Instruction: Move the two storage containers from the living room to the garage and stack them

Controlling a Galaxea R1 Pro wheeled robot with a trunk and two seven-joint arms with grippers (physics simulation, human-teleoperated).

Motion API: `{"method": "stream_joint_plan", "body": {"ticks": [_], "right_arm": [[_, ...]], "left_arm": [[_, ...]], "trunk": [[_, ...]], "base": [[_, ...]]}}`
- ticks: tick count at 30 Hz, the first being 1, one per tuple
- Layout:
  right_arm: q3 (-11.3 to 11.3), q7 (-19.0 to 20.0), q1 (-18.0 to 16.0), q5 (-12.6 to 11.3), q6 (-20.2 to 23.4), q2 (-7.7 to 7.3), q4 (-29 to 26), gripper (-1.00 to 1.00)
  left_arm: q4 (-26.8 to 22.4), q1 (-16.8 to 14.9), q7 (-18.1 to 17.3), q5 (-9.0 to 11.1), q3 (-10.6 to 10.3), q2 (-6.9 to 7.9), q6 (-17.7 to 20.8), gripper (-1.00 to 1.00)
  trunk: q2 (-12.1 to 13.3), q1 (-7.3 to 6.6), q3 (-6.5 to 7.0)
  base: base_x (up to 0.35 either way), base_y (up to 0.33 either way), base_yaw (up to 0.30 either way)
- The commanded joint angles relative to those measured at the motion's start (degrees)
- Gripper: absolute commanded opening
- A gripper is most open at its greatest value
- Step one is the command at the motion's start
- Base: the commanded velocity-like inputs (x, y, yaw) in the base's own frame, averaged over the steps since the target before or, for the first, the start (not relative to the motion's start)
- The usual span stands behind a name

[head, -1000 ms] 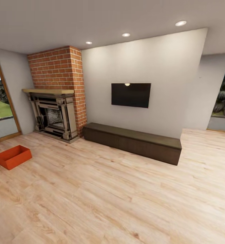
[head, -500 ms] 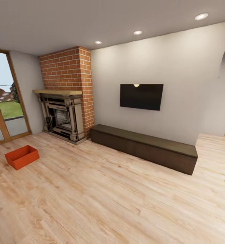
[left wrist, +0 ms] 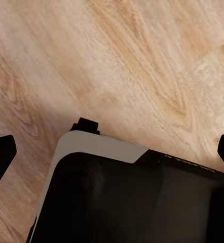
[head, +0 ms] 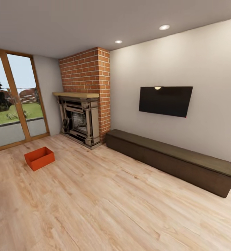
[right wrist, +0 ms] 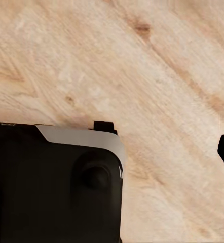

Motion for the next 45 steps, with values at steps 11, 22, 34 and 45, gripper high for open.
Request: {"method": "stream_joint_plan", "body": {"ticks": [11, 22, 34, 45], "right_arm": [[0.48, -0.04, -0.04, -0.44, -0.29, 0.04, 0.18, 1.0], [0.88, -0.64, -0.03, 0.0, 0.04, 0.1, 0.18, 1.0], [1.34, -0.68, -0.05, 0.09, 0.13, 0.04, 0.18, 1.0], [1.64, -0.6, -0.03, 0.33, -0.07, 0.11, 0.18, 1.0]], "left_arm": [[0.03, -0.05, 0.09, 0.43, -0.51, -0.01, -0.15, 1.0], [0.03, -0.06, 0.09, 0.43, -0.52, -0.01, -0.15, 1.0], [0.03, -0.06, 0.08, 0.43, -0.49, -0.01, -0.15, 1.0], [0.03, -0.06, 0.09, 0.43, -0.5, -0.01, -0.15, 1.0]], "trunk": [[-0.05, 0.04, -0.08], [-0.05, 0.04, -0.08], [-0.05, 0.04, -0.08], [-0.05, 0.04, -0.08]], "base": [[0.323, 0.0, 0.263], [0.323, 0.0, 0.044], [0.323, 0.0, 0.0], [0.323, 0.0, 0.002]]}}
